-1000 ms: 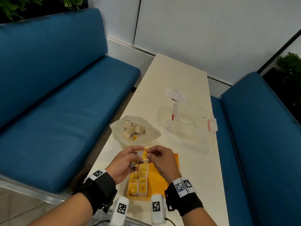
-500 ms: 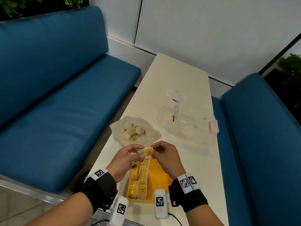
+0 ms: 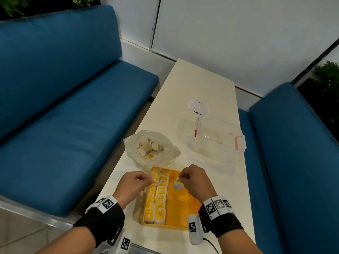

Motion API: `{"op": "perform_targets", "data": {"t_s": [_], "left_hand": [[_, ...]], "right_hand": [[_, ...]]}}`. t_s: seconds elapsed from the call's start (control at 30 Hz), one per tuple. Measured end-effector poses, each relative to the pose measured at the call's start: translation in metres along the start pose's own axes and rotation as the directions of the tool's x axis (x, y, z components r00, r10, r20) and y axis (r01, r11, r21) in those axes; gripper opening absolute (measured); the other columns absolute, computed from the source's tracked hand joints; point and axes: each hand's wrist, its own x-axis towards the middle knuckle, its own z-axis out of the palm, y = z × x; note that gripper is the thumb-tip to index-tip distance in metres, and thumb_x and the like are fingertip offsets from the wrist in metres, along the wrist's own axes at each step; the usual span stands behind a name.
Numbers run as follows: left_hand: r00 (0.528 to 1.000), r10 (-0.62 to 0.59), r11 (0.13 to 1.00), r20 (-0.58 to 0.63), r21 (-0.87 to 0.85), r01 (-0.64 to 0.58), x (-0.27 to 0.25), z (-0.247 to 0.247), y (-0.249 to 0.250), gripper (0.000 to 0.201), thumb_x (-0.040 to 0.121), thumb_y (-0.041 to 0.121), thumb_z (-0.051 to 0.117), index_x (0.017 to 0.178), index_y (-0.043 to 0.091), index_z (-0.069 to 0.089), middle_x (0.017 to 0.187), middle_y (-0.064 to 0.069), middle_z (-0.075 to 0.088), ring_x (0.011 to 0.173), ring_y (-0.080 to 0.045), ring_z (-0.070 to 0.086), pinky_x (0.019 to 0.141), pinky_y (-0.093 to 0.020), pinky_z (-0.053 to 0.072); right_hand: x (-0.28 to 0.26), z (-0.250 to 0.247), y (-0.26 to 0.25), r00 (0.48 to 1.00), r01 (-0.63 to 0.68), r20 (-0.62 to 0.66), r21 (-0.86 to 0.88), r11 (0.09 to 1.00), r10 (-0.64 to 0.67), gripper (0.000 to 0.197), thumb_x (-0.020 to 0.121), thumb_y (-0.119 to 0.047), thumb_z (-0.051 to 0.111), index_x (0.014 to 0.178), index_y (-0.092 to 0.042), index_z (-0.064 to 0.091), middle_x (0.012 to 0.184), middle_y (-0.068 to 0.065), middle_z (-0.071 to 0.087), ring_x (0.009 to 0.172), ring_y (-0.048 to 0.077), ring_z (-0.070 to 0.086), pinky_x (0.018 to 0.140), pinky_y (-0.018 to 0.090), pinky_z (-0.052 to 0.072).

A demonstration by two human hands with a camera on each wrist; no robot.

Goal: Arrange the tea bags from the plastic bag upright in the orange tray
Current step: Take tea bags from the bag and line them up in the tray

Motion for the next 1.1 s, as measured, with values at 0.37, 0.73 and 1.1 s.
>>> {"op": "perform_targets", "data": {"t_s": [0.37, 0.73, 1.1], "left_hand": [[0.994, 0.001, 0.920, 0.106, 0.389, -0.042, -0.006, 0.003, -0.018, 0.055, 0.081, 0.022, 0.079, 0.131, 0.026, 0.059, 0.076, 0.004, 0.070, 0.067, -0.004, 0.066, 0.054, -0.010, 0.041], [0.989, -0.035, 0.931, 0.145, 0.364, -0.020, -0.019, -0.004, -0.025, 0.056, 0.079, 0.022, 0.082, 0.130, 0.027, 0.058, 0.080, 0.003, 0.069, 0.068, -0.007, 0.067, 0.059, -0.016, 0.046], [0.987, -0.037, 0.923, 0.158, 0.384, -0.026, -0.021, -0.004, -0.022, 0.055, 0.082, 0.021, 0.080, 0.131, 0.027, 0.056, 0.084, 0.004, 0.068, 0.069, -0.007, 0.067, 0.061, -0.017, 0.049]], "right_hand": [[0.004, 0.029, 0.002, 0.999, -0.007, 0.043, -0.201, 0.979, 0.016, 0.019, 0.095, -0.023, 0.053, 0.105, -0.014, 0.067, 0.110, 0.005, 0.061, 0.101, 0.023, 0.059, 0.081, 0.032, 0.049], [0.003, 0.056, -0.005, 0.999, -0.045, -0.010, -0.122, 0.991, 0.044, 0.021, 0.095, -0.012, 0.048, 0.103, -0.012, 0.068, 0.108, 0.008, 0.058, 0.099, 0.023, 0.058, 0.078, 0.027, 0.045], [0.001, 0.058, -0.011, 0.991, -0.111, -0.064, 0.053, 0.992, 0.114, 0.009, 0.088, -0.019, 0.061, 0.087, -0.011, 0.056, 0.096, 0.007, 0.056, 0.085, 0.021, 0.054, 0.070, 0.030, 0.044]]}}
